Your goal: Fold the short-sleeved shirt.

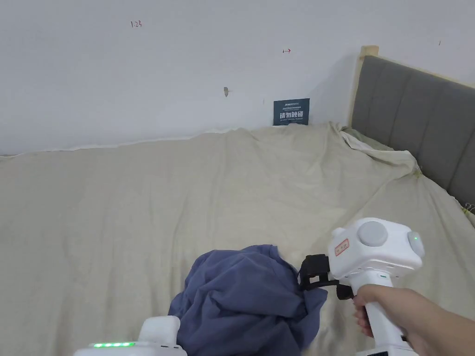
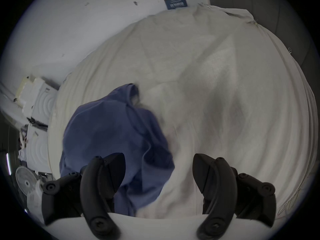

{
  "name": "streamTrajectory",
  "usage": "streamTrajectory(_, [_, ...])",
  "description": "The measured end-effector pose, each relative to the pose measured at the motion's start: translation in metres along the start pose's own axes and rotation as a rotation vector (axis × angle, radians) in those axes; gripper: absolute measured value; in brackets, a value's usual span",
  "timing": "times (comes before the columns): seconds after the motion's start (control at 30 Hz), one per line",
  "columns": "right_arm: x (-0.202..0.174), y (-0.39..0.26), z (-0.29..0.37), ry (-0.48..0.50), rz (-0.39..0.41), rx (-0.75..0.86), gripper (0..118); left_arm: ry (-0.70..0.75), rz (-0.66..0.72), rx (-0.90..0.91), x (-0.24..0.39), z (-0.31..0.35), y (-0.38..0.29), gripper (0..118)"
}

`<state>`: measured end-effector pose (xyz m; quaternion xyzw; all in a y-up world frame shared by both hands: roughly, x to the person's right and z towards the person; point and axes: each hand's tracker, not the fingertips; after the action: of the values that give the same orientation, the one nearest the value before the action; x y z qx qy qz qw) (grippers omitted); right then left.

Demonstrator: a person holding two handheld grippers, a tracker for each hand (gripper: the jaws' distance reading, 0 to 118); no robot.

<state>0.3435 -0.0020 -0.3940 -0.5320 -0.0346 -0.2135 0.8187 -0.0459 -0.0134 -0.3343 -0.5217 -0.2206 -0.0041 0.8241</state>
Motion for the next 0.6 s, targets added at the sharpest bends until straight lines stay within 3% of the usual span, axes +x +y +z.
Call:
streamTrajectory(0.1, [-0.014, -0.006, -0.001, -0.006, -0.02, -0.088, 84, -0.016, 0.029, 0.0, 0.001, 0.001, -0.007, 7])
streamTrajectory(0.13, [-0.015, -0.006, -0.004, -0.008, -0.022, -0.102, 76, -0.017, 0.029, -0.002, 0.001, 0.0, -0.007, 7])
streamTrajectory(0.17, [-0.018, -0.009, 0.0, 0.002, -0.013, -0.074, 31, -0.018, 0.026, 0.001, 0.001, 0.0, -0.007, 7])
streamTrajectory(0.2, [-0.02, -0.006, 0.008, -0.065, 0.024, -0.041, 3, -0.019, 0.022, 0.0, 0.0, 0.001, -0.007, 7])
streamTrajectory(0.3, [-0.02, -0.001, 0.017, 0.035, 0.089, -0.004, 3, -0.048, 0.064, -0.005, -0.007, 0.0, -0.006, 7])
streamTrajectory(0.4, [-0.015, -0.002, 0.045, 0.176, 0.054, 0.013, 3, -0.084, 0.112, 0.025, -0.015, 0.007, -0.004, 7])
streamTrajectory(0.47, [-0.009, -0.004, 0.073, 0.259, 0.074, 0.063, 3, -0.146, 0.146, 0.057, -0.022, 0.017, 0.001, 7])
streamTrajectory(0.6, [-0.011, -0.016, 0.137, 0.356, 0.078, 0.153, 3, -0.197, 0.173, 0.149, -0.037, 0.063, 0.02, 7])
